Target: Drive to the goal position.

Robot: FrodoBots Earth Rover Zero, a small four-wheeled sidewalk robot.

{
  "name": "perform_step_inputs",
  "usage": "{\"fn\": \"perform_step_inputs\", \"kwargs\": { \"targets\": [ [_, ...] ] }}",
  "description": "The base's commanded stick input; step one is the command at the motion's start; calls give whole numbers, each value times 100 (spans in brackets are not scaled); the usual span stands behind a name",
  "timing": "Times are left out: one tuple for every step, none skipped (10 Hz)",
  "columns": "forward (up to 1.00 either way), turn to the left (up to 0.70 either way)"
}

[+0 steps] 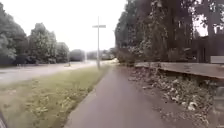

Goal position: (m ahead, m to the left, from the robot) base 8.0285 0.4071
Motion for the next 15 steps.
{"fn": "perform_step_inputs", "kwargs": {
  "targets": [
    [100, 0],
    [100, 0],
    [100, 0],
    [100, 0],
    [100, 0],
    [100, 0],
    [100, 0],
    [100, 0],
    [100, 0],
    [100, 0],
    [100, 0],
    [100, 0],
    [100, 0],
    [100, 0],
    [100, 0]
  ]
}}
